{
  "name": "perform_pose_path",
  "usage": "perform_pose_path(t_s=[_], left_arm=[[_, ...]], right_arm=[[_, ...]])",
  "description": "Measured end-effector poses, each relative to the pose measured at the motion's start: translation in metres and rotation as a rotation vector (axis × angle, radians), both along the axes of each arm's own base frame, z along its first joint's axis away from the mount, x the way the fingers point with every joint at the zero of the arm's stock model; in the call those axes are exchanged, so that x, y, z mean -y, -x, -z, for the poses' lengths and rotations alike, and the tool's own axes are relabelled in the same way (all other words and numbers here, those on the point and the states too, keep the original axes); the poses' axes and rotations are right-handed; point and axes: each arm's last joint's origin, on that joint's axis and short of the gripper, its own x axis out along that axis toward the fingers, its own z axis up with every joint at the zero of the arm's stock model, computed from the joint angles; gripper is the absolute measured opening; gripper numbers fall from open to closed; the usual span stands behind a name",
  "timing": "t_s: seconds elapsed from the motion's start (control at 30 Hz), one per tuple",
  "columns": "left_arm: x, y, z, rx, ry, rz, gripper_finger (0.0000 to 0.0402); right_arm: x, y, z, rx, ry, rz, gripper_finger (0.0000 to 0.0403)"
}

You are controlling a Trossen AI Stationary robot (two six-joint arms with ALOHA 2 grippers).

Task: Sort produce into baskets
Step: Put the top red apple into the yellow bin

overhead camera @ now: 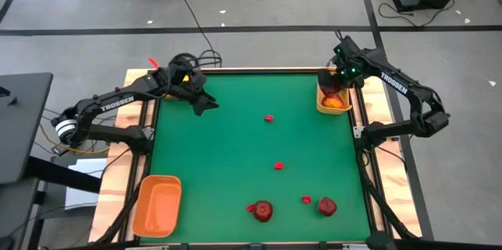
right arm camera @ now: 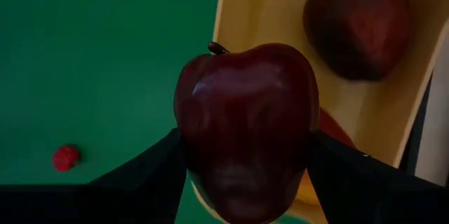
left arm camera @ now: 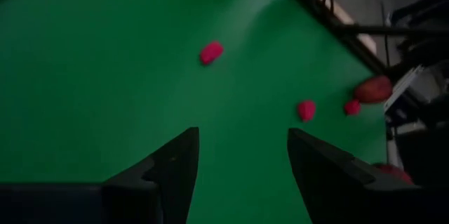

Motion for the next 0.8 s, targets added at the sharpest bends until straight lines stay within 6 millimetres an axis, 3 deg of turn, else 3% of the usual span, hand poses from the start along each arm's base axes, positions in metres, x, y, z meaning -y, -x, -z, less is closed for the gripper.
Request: perform_pose_path(t_s=[0.27,0.53,0.8], left_arm=[[0.001,0.002,0.003,-0.030,-0.051,0.043,0.0222],[-0.002,-0.002,-0.002,0.013,-0.104,0.017,0.0222],[-0.004,-0.001,-0.001,-0.017,-0.100,-0.049,0.0223]], right_arm=[[-0.009,0.002,0.002,-0.056,-0.054,-0.138,0.0271],[-0.001,-0.008,0.008,-0.067,0.082,0.032,0.0282],[0.004,-0.011,0.011,-0.074,0.158,0.137,0.0349]])
